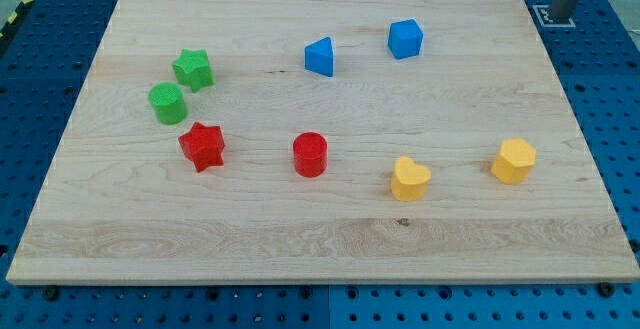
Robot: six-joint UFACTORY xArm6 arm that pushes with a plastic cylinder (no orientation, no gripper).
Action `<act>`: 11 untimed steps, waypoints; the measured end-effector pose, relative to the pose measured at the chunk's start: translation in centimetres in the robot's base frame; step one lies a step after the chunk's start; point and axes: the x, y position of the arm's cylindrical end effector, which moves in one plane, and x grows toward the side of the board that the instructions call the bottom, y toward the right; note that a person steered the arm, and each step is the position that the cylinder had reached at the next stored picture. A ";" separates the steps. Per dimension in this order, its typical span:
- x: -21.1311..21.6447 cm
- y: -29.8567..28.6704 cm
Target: Move your hand to the right of the blue cube
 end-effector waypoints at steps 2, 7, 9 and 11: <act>0.8 -0.3; 6.2 -9.4; 6.2 -9.5; 6.2 -14.7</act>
